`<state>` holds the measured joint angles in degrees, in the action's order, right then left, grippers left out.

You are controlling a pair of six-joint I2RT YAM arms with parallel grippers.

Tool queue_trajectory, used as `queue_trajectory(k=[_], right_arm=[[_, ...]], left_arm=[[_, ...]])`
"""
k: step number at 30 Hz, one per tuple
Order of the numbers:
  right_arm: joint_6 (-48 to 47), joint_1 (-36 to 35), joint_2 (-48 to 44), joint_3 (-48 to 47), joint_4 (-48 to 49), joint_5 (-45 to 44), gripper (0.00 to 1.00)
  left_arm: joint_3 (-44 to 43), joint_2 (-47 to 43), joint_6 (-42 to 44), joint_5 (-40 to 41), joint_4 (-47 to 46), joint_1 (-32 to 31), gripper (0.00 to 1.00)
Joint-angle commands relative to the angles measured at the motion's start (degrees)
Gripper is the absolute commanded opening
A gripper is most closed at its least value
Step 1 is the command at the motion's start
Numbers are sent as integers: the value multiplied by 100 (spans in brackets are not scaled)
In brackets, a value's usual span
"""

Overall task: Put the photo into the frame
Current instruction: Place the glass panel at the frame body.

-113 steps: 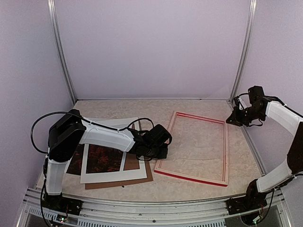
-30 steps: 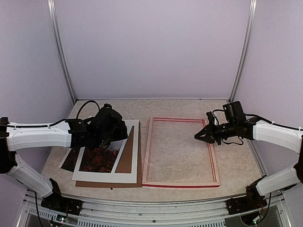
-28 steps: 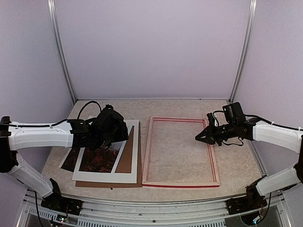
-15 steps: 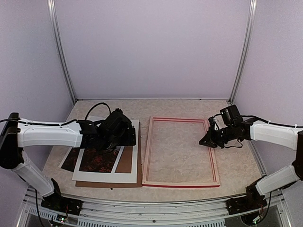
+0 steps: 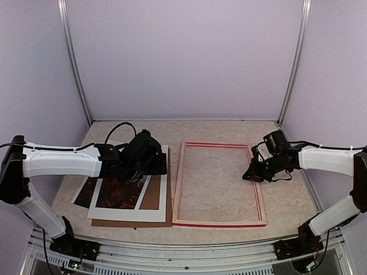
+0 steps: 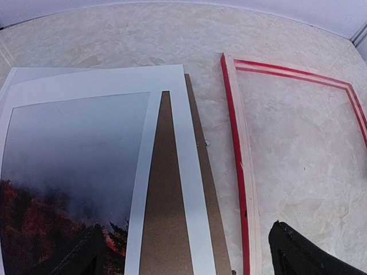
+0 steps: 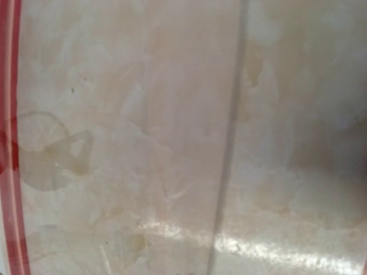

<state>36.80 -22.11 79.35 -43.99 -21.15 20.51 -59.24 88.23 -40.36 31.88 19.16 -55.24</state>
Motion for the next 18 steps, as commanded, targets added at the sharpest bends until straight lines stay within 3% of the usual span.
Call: queue_trajectory(k=[1,18], right_arm=[[-214,26,84,-63,-53,29,0],[-333,33,104,-206,-55,93,0]], left_arm=[[-192,123,72,29,34,-52,99],[-261,247,73,38,62,-114,99]])
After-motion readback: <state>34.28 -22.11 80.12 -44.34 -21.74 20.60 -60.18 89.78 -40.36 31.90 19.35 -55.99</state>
